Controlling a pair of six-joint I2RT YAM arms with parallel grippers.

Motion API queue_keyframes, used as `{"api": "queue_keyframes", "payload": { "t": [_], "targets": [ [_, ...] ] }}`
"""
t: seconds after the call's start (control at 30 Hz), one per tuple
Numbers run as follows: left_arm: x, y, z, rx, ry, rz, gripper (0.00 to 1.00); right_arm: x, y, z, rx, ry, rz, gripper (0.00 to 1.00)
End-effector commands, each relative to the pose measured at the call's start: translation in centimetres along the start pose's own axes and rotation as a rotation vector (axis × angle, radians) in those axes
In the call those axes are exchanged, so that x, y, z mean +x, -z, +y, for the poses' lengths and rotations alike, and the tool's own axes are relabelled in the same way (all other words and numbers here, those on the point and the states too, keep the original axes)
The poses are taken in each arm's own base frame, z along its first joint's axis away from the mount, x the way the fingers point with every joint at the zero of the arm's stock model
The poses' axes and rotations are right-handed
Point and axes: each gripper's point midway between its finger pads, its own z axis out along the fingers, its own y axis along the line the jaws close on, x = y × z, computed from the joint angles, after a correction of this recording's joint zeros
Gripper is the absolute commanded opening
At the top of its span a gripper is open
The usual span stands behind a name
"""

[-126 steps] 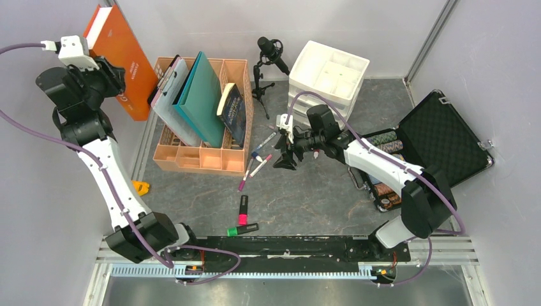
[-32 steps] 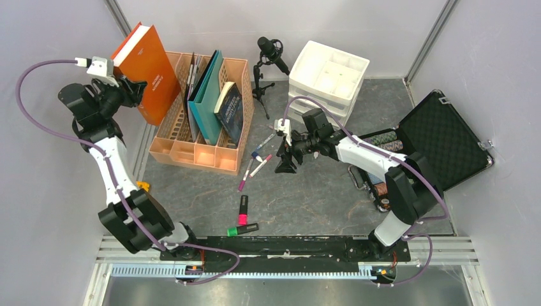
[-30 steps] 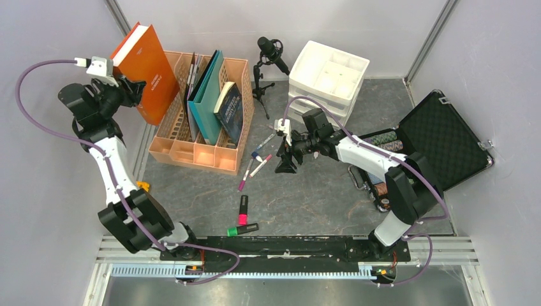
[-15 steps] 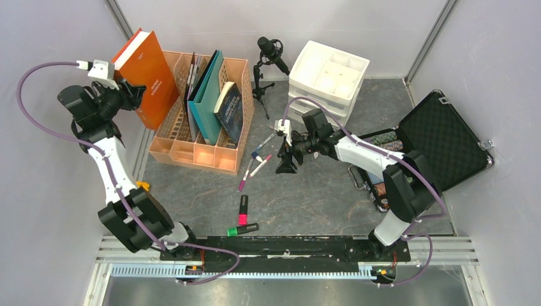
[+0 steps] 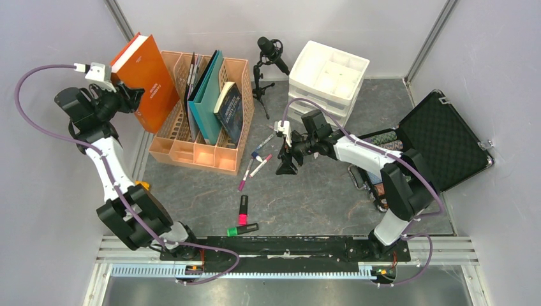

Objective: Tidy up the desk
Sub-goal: Place the book in the storage box.

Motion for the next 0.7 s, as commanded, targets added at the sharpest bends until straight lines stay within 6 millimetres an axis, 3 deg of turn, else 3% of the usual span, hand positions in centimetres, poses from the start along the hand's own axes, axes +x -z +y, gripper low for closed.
{"api": "queue_keyframes", "payload": {
  "t": [0.0, 0.67],
  "targets": [
    [-2.0, 0.45, 2.61, -0.077, -0.164, -0.043, 0.02, -1.75, 0.13, -0.52, -0.006, 0.045, -0.035, 0.75],
    [-1.68, 1.0, 3.1, -0.034, -0.137, -0.002, 0.02, -1.45, -0.15, -0.76, -0.008, 0.035, -0.025, 0.76]
  ]
}}
